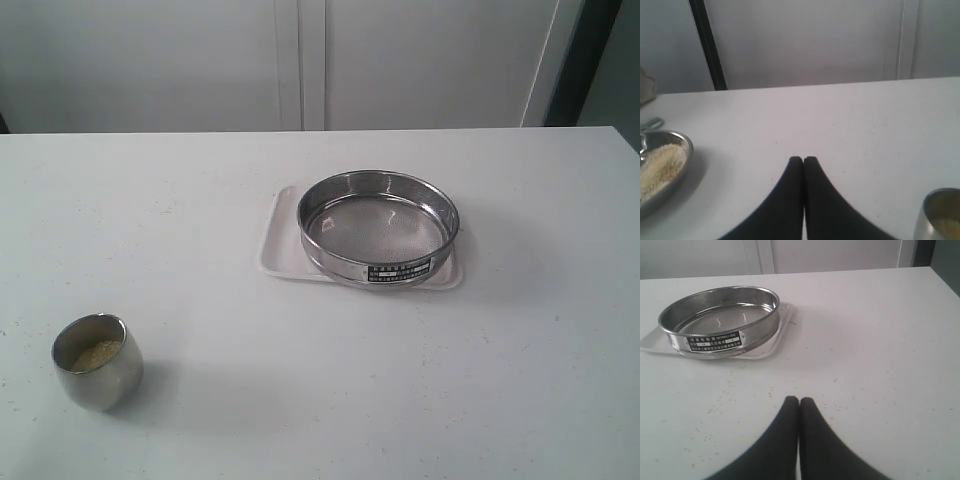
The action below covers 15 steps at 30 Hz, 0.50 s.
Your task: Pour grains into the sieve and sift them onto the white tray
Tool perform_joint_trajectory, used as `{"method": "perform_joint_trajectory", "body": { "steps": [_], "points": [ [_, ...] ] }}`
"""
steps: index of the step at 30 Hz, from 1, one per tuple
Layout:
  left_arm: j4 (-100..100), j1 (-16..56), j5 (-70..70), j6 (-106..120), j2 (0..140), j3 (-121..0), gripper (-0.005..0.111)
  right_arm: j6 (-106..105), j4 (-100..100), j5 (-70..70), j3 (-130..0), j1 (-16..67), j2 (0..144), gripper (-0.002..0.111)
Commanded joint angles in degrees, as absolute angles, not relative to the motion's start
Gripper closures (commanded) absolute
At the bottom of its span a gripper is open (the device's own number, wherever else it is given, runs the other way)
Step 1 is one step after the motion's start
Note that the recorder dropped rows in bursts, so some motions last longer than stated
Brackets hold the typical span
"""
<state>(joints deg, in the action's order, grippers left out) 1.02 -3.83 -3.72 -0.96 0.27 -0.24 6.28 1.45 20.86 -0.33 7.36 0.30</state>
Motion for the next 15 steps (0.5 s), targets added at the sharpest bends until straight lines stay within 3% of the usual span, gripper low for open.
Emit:
{"method": "perform_joint_trajectory", "body": {
  "steps": [1,15],
  "points": [
    [1.23,-3.68,-9.13,-1.31,0.00,0.00,0.107,6.27,1.62,20.05,0.00,7.53,0.00,0.108],
    [1.23,-3.68,-13.01,-1.94,0.00,0.00,0.107,6.27,1.62,20.05,0.00,7.53,0.00,0.108]
  ]
}}
